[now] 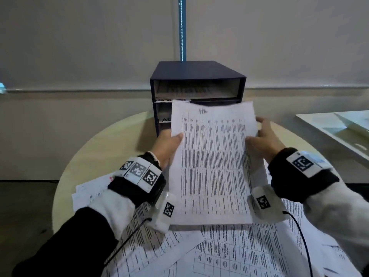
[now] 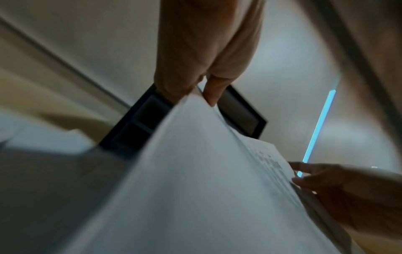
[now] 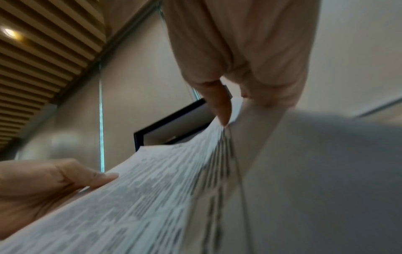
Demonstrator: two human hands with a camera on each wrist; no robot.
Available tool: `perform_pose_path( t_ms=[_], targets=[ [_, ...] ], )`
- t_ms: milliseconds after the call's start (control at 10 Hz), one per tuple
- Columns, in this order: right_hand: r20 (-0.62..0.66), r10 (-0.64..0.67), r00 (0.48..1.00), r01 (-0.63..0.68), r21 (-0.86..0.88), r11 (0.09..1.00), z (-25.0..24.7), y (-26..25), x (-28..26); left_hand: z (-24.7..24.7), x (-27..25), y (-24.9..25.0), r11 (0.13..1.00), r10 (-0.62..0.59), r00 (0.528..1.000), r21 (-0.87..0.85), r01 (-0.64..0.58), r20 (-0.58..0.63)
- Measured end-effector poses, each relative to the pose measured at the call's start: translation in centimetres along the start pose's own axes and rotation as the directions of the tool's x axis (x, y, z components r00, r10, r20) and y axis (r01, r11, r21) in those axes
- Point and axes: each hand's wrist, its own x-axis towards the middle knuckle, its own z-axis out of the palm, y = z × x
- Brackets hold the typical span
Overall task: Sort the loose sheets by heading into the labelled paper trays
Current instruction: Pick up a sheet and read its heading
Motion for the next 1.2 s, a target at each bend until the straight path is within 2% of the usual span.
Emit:
perform_pose_path(
  t_ms=[100, 200, 300, 400, 500, 600, 700, 800, 900, 1000, 1100, 1200],
  targets=[
    [0.198, 0.118, 0.973, -0.092, -0.137, 0.986, 1.4, 1.0, -0.4, -0.6, 1.5, -3.4, 0.981, -0.191, 0.982, 0.024, 0.191, -0.015],
    [0.302, 0.230, 0.925, -0.163, -0.229, 0.960, 2.1, 2.4, -0.5, -1.8, 3.5, -5.8, 0.953, -0.303, 0.952, -0.018, 0.303, -0.042],
    [0.327, 0.306, 0.894, -0.266, -0.160, 0.950, 2.1, 3.8, 0.3, -2.3, 4.3, -5.0, 0.950, -0.311, 0.947, -0.015, 0.311, -0.084],
    [0.363, 0.335, 0.870, -0.356, -0.010, 0.935, 2.0, 4.6, 1.0, -2.4, 5.5, -4.3, 0.965, -0.263, 0.958, -0.016, 0.263, -0.114],
    [0.435, 0.302, 0.848, -0.390, 0.127, 0.912, 1.4, 4.8, 0.8, -2.1, 6.0, -2.5, 0.952, -0.304, 0.940, -0.022, 0.304, -0.156],
    [0.545, 0.250, 0.800, -0.407, 0.188, 0.894, 0.6, 5.0, -0.1, -2.1, 7.2, -0.9, 0.868, -0.250, 0.964, 0.420, 0.265, -0.092],
    [0.529, 0.283, 0.800, -0.430, 0.177, 0.885, 0.2, 5.3, -0.2, -2.3, 9.3, -2.4, 0.937, -0.299, 0.941, -0.235, 0.258, -0.160],
    [0.395, 0.308, 0.866, -0.423, 0.246, 0.872, 0.5, 5.2, 0.7, -2.3, 10.9, -4.0, 0.962, -0.268, 0.959, -0.088, 0.260, -0.093],
    [0.250, 0.311, 0.917, -0.389, 0.381, 0.839, 1.4, 4.6, 2.5, -1.5, 8.5, -3.3, 0.959, -0.254, 0.965, -0.115, 0.259, 0.062],
    [0.202, 0.326, 0.923, -0.384, 0.464, 0.798, 2.8, 3.9, 4.8, -1.5, 6.9, -3.3, 0.959, -0.204, 0.971, -0.176, 0.224, 0.121],
    [0.186, 0.343, 0.921, -0.386, 0.570, 0.725, 4.5, 2.9, 6.9, -1.9, 6.0, -2.5, 0.966, -0.097, 0.989, -0.227, 0.120, 0.110],
    [0.206, 0.331, 0.921, -0.373, 0.713, 0.594, 6.0, 1.9, 8.5, -2.3, 5.7, -2.2, 0.998, 0.015, 0.997, -0.054, -0.011, 0.076]
  ],
)
